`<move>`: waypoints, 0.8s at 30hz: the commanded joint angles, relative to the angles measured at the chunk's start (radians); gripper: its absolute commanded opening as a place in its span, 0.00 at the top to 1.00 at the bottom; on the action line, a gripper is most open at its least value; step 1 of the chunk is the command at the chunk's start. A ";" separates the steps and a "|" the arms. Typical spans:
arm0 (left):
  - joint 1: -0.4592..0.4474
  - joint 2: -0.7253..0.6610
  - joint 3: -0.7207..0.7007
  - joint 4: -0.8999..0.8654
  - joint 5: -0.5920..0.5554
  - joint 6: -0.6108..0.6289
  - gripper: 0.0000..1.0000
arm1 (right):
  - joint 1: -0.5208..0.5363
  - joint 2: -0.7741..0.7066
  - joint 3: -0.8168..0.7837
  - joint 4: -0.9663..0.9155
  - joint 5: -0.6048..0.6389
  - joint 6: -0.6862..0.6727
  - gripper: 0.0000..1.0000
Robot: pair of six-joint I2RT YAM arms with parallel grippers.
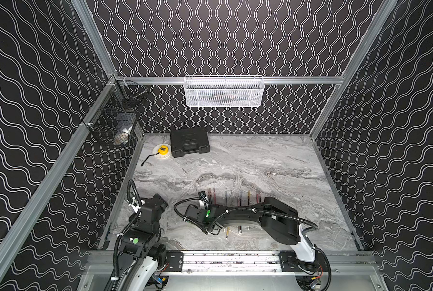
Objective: Remove the protective cover of the pencils
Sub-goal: Pick up the pencil from the center of the board.
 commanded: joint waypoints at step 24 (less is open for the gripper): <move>0.001 -0.038 0.024 0.068 0.175 0.089 0.01 | -0.030 -0.116 -0.145 0.237 -0.110 -0.153 1.00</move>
